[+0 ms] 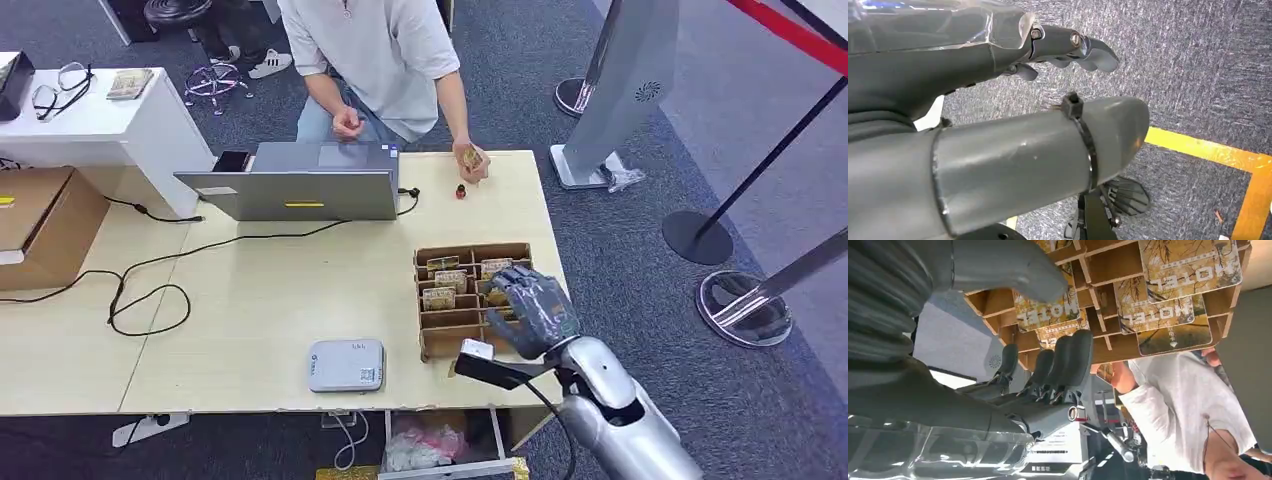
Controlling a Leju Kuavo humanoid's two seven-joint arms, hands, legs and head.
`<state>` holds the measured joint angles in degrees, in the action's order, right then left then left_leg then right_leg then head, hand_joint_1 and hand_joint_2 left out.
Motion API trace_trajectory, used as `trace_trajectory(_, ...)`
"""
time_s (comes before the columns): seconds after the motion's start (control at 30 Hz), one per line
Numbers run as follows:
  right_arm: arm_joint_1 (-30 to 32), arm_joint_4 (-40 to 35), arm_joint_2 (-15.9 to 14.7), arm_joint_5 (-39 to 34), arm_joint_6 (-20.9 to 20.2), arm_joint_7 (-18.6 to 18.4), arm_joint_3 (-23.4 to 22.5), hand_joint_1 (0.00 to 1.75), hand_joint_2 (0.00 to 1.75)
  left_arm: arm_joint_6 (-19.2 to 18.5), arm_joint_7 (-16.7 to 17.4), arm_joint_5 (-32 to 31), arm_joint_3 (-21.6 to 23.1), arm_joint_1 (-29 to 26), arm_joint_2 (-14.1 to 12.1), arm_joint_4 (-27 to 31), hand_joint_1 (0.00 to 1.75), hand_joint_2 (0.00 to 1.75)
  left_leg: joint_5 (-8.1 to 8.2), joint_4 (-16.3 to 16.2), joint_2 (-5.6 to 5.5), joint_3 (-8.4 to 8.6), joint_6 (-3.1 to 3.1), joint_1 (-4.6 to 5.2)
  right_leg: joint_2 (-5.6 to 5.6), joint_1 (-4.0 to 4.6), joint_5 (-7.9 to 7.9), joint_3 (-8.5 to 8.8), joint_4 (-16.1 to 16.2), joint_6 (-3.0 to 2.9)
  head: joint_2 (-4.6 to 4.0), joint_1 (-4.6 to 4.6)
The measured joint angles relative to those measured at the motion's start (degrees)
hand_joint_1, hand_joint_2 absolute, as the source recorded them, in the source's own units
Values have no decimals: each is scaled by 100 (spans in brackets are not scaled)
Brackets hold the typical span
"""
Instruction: Pass the card to the sensor for recognition and then transmit it.
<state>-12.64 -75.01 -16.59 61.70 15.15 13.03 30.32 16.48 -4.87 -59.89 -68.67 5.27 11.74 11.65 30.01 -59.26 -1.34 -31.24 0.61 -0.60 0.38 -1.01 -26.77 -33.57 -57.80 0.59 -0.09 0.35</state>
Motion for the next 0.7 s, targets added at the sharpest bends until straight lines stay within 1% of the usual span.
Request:
trace_trajectory(0.03, -8, 11, 0, -4, -2, 2, 7, 70, 175, 0, 0, 0, 2, 0, 0, 0, 0, 0, 0, 0, 0, 0, 0, 0, 0, 0, 0, 0, 0, 0, 0, 0)
trace_trajectory(0.27, -101, 111, 0, -42, -35, 4, 63, 72, 175, -4, 2, -20, 15, 1, -7, 0, 0, 0, 0, 0, 0, 0, 0, 0, 0, 0, 0, 0, 0, 0, 0, 0)
trace_trajectory(0.37, -162, 168, 0, -42, -44, 9, 81, 70, 175, -20, 0, -20, 26, 1, -13, 0, 0, 0, 0, 0, 0, 0, 0, 0, 0, 0, 0, 0, 0, 0, 0, 0)
trace_trajectory(0.53, -307, 310, 2, -48, -94, 37, 129, 73, 175, -35, 7, 7, 28, 2, -15, 0, 0, 0, 0, 0, 0, -1, 0, 0, 0, 0, 0, 0, 0, 0, 0, 0)
trace_trajectory(0.57, -343, 358, 2, -48, -98, 44, 142, 77, 175, -33, 9, 11, 28, 3, -17, 0, 0, 0, 0, 0, 0, -1, 0, 0, 0, 0, 0, 0, 0, 0, 0, 0)
trace_trajectory(0.7, -490, 533, 13, -68, -111, 87, 205, 75, 175, -24, 20, 20, 28, 3, -17, 0, 0, 0, 0, 0, 0, -1, 0, 0, 0, 0, 0, 0, 0, 0, 0, 0)
